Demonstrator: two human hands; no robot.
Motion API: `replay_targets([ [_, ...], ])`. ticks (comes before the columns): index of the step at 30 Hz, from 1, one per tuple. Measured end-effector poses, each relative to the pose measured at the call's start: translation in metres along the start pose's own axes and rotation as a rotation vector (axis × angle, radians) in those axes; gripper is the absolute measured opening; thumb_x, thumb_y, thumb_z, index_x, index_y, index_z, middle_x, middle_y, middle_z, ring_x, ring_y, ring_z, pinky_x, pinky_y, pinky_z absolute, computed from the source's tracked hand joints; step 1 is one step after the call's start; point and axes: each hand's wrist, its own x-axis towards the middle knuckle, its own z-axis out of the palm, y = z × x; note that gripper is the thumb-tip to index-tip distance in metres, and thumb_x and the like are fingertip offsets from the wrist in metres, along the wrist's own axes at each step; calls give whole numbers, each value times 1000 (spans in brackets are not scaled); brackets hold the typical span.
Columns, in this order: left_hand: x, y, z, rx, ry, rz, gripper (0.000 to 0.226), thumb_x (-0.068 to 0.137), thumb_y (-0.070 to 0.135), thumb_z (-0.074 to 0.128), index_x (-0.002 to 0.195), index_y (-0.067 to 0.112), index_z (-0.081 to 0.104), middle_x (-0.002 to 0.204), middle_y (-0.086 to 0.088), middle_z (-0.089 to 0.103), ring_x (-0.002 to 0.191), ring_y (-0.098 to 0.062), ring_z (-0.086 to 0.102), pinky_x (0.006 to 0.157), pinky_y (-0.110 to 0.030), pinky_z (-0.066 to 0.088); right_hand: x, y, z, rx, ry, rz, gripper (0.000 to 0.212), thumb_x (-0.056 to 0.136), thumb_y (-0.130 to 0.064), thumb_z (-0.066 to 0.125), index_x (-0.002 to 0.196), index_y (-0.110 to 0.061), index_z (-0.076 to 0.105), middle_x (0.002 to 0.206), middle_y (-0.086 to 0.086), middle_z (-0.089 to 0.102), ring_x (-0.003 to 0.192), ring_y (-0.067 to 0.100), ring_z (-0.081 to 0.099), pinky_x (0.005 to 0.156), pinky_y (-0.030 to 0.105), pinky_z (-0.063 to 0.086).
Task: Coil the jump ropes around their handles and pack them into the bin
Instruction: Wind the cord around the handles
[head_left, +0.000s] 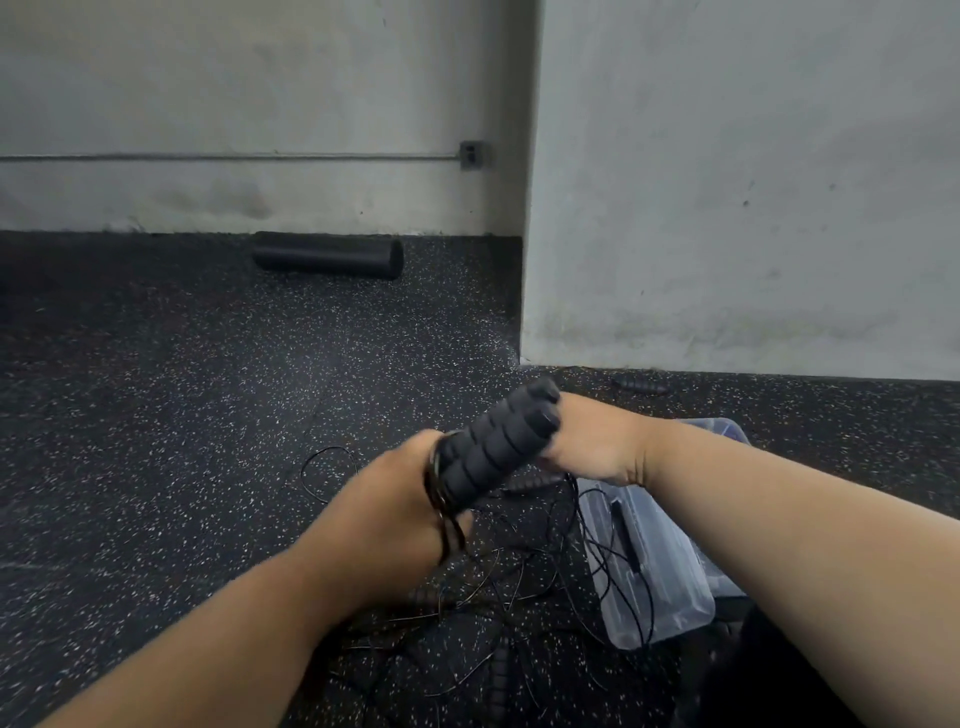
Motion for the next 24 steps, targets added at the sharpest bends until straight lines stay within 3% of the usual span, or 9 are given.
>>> replay_targets([
  [2, 5, -10, -6, -149, 95, -140, 33, 86, 17, 78, 97, 37, 55, 79, 5, 65, 63, -5, 59, 55, -21, 48, 7, 10, 14, -122, 18, 50, 23, 105, -44, 57, 100, -28, 74, 79, 7, 55, 69, 20, 46, 64, 33, 44],
  [6, 19, -33, -7, -277, 173, -407, 37, 87, 15, 75, 109, 34, 52, 89, -6, 71, 71, -22, 64, 71, -48, 58, 11, 11, 48, -327, -31, 73, 26, 106, -50, 52, 101, -27, 63, 79, -8, 61, 68, 14, 54, 66, 34, 44],
  [9, 24, -47, -4, -59, 129, -429, 56, 86, 18, 66, 127, 45, 39, 92, 2, 70, 78, -21, 67, 70, -40, 54, 7, -4, 59, -577, 6, -10, 30, 103, -54, 53, 90, -27, 52, 81, -8, 60, 72, 10, 56, 60, 32, 40],
  [13, 25, -55, 7, 204, 52, -417, 53, 89, 23, 59, 135, 40, 37, 91, 7, 66, 78, -20, 64, 69, -36, 47, 0, -25, 58, -800, 0, -100, 36, 102, -54, 54, 83, -24, 47, 75, -7, 53, 65, 9, 48, 54, 32, 33],
  [18, 26, -57, 7, 248, 21, -374, 50, 91, 22, 59, 136, 34, 41, 90, 9, 64, 79, -17, 63, 71, -37, 51, 0, -27, 47, -700, 49, -32, 37, 101, -53, 56, 82, -22, 57, 74, -2, 63, 69, 16, 60, 61, 35, 48],
  [21, 27, -54, -4, 146, 38, -355, 47, 88, 16, 60, 127, 40, 46, 87, 6, 69, 76, -16, 66, 70, -38, 56, 7, -13, 26, -609, 140, 88, 29, 103, -48, 57, 83, -27, 60, 74, -6, 66, 67, 12, 62, 61, 30, 48],
  [24, 23, -50, -10, 66, -34, -371, 32, 86, 14, 60, 110, 34, 57, 84, 2, 73, 76, -20, 69, 68, -37, 57, 16, 9, 5, -516, 243, 199, 28, 105, -44, 56, 85, -25, 61, 76, -2, 68, 64, 14, 60, 61, 30, 48],
])
